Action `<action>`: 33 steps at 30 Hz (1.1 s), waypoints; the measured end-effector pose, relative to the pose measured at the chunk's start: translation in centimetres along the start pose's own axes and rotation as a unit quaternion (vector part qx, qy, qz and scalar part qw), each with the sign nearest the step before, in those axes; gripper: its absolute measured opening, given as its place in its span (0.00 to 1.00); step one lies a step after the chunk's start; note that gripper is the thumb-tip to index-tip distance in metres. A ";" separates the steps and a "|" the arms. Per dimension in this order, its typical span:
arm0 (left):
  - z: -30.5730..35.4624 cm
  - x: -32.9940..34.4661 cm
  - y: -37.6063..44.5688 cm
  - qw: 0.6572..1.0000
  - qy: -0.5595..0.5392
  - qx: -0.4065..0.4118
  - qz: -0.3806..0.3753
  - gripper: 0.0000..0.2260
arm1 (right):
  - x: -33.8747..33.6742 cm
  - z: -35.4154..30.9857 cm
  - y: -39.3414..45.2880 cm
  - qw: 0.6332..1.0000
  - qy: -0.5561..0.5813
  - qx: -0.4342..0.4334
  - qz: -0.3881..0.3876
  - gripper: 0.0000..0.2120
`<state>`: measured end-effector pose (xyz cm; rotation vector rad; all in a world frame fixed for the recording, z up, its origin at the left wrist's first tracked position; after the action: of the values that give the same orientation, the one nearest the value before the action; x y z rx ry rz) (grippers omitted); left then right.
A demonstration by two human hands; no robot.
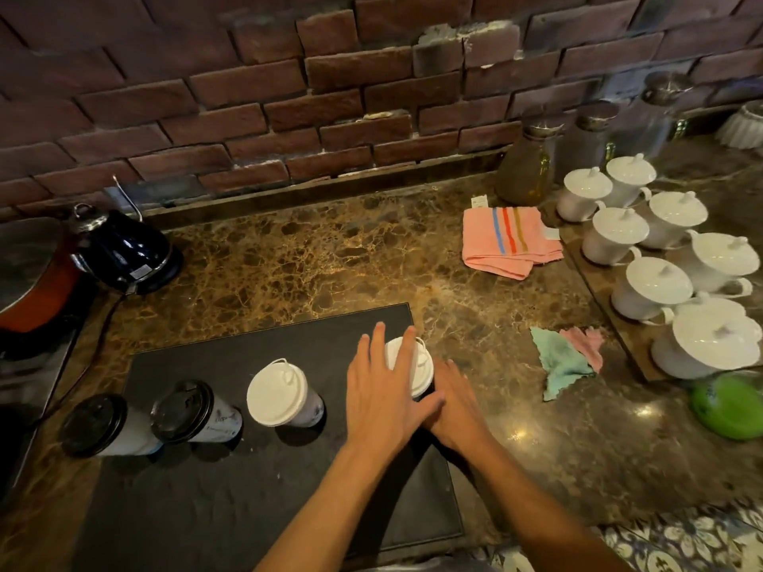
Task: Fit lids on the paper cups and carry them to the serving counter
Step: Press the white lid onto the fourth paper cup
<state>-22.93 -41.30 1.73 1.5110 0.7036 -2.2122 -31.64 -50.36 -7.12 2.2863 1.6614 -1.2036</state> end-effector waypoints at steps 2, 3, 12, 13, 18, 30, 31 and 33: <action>0.6 0.3 1.2 0.999 0.030 0.004 -0.013 0.44 | 0.6 0.0 1.2 0.999 0.043 0.014 -0.016 0.38; 0.7 0.6 1.7 0.999 0.039 0.002 -0.028 0.44 | 1.0 0.3 1.8 0.998 0.053 0.020 -0.016 0.37; -0.3 -0.1 1.0 0.998 -0.027 -0.027 -0.044 0.30 | 1.1 0.0 1.9 0.985 0.160 -0.023 -0.062 0.35; -0.5 -0.7 0.4 0.997 -0.062 -0.029 -0.044 0.29 | 0.9 -0.2 1.1 0.970 0.225 -0.046 -0.076 0.35; -1.7 -6.2 -3.8 0.944 -0.328 -0.024 0.005 0.20 | -2.7 -3.2 -4.2 0.931 0.330 -0.117 -0.108 0.35; 0.9 -16.1 -11.3 0.811 -0.569 0.075 0.116 0.19 | -13.6 -16.5 -16.3 0.896 -0.037 -0.433 0.092 0.31; 1.1 -16.5 -11.7 0.815 -0.562 0.086 0.114 0.20 | -13.9 -17.0 -17.1 0.893 -0.019 -0.437 0.102 0.31; 1.7 -17.2 -12.3 0.817 -0.552 0.114 0.119 0.20 | -14.1 -17.5 -18.2 0.895 0.026 -0.432 0.113 0.29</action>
<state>-24.92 -32.02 20.71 0.1453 -0.1340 -2.4801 -38.75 -45.51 20.45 1.8402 1.4522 -0.2397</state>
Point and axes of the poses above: each hand's wrist, its own y-axis towards the middle knuckle, its own x-axis out of the palm, z = x × y, the point moved 5 cm from there along y, towards the middle knuckle, and after that the axes turned 14 degrees about -z, right-handed, at the moved point
